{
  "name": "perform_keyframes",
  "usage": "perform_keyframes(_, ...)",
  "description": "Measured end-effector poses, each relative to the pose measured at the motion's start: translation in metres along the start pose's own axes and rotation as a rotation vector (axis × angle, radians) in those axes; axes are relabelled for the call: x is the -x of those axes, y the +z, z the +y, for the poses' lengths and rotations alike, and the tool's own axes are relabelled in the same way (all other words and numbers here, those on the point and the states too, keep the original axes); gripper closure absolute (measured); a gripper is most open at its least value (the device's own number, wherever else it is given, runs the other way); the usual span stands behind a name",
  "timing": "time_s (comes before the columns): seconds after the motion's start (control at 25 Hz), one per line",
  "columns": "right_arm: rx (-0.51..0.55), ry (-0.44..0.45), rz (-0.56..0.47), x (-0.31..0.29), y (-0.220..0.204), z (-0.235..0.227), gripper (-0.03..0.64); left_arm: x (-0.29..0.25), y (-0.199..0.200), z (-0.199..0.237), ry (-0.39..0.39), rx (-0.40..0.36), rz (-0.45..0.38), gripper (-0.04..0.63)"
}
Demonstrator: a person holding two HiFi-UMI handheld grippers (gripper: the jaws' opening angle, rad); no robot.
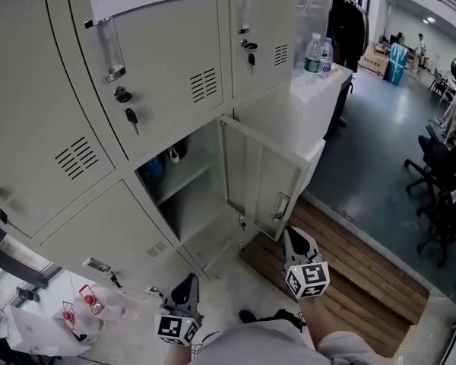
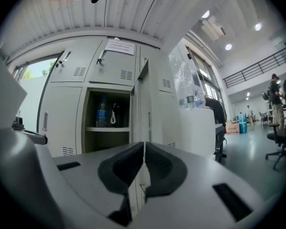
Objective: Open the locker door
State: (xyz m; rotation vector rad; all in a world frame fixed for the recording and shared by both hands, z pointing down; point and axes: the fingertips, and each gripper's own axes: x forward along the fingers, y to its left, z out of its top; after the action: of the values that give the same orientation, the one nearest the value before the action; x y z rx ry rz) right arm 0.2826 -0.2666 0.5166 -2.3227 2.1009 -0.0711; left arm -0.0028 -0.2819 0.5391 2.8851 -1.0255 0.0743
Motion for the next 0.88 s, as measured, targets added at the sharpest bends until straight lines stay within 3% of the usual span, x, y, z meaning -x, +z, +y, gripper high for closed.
perform_keyframes(0.36,-0.006,0.073,-0.012,-0.016,0.002,0.024,0.601,0.004,0.002,0.012,0.05,0.0,-0.004,0.584)
perform_keyframes(0.88,-0.001,0.308,0.009,-0.041,-0.006,0.13,0.603,0.051,0.008,0.058,0.234,0.011,-0.024,0.584)
